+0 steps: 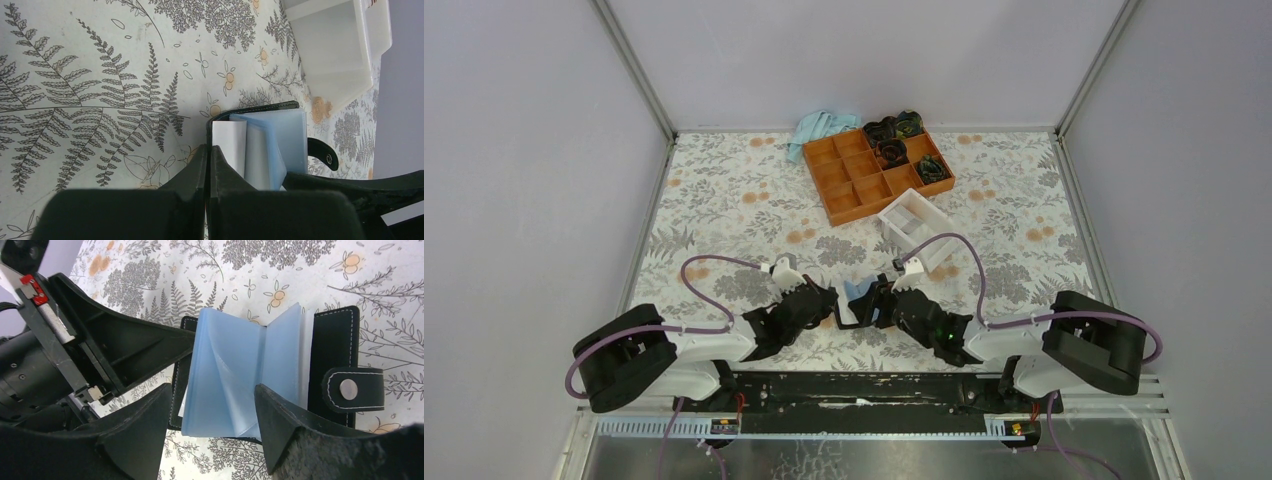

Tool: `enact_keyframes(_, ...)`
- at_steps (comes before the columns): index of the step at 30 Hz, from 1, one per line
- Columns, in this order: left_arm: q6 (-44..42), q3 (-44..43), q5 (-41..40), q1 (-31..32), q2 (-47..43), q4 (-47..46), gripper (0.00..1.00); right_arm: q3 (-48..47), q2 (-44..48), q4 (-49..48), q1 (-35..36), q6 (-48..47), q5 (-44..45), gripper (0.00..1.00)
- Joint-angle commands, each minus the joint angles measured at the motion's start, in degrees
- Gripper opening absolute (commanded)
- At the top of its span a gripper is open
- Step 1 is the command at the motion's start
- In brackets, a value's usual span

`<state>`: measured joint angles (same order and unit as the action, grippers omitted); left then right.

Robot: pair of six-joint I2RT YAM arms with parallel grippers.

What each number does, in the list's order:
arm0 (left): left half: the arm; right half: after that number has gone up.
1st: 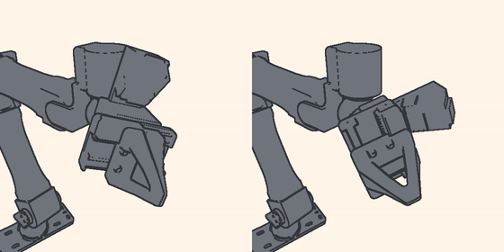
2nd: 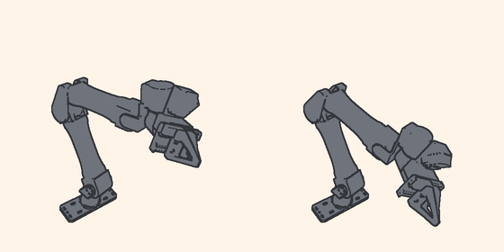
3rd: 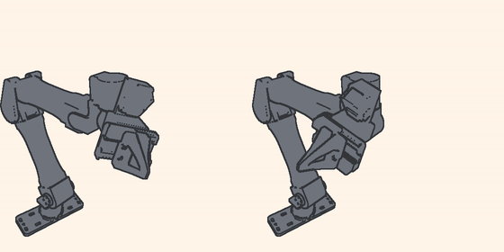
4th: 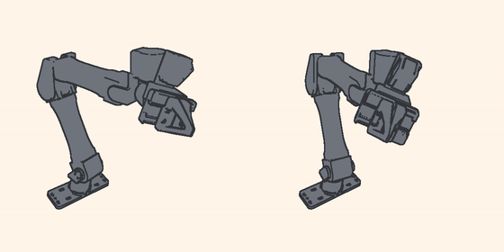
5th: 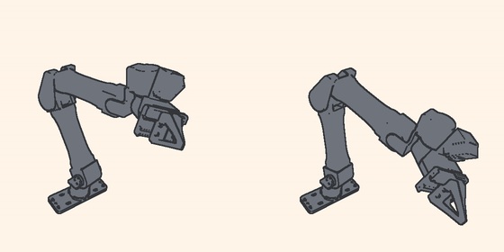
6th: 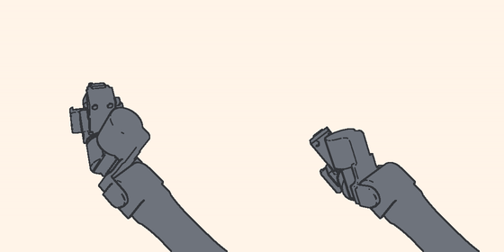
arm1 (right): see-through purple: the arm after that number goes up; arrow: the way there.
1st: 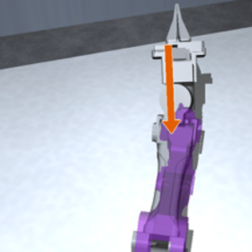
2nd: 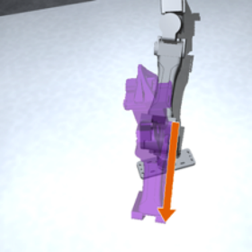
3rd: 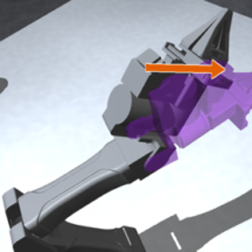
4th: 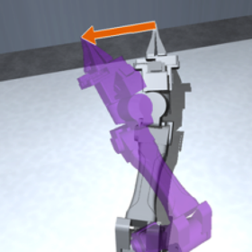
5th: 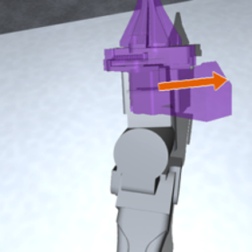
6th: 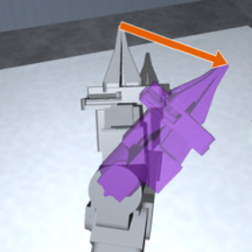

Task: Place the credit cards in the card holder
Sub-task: Open the card holder at the center of the board.

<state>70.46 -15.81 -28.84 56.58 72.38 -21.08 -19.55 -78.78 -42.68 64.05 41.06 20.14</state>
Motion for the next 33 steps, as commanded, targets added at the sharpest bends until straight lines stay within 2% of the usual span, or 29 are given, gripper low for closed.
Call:
enact_keyframes(1,0.6,0.9,0.1,-0.1,0.2,-2.8,0.00,0.9,-2.6,-6.3,-0.2,2.4,-0.6,0.68)
enact_keyframes(3,0.7,1.1,0.1,-0.2,0.0,-2.8,0.00,0.8,-3.4,-6.2,-0.2,2.9,-0.1,0.65)
enact_keyframes(9,0.7,1.4,0.1,-0.1,-0.3,-2.8,0.00,0.5,-4.1,-4.3,-0.2,3.1,2.0,0.45)
enact_keyframes(11,0.7,1.3,0.0,-0.2,-0.3,-2.8,0.00,1.0,-3.9,-4.8,-0.2,3.1,2.2,0.42)
enact_keyframes(18,0.9,1.5,0.0,-0.1,-0.2,-2.8,0.00,2.4,-3.5,-6.7,-0.3,3.3,2.2,0.41)
enact_keyframes(25,0.9,1.6,0.1,-0.1,-0.1,-2.9,0.00,4.3,-2.1,-10.1,-0.3,3.5,1.5,0.48)
enact_keyframes(33,0.7,1.4,0.3,-0.2,0.5,-3.2,0.00,5.5,0.0,-10.7,-0.5,3.5,2.0,0.49)
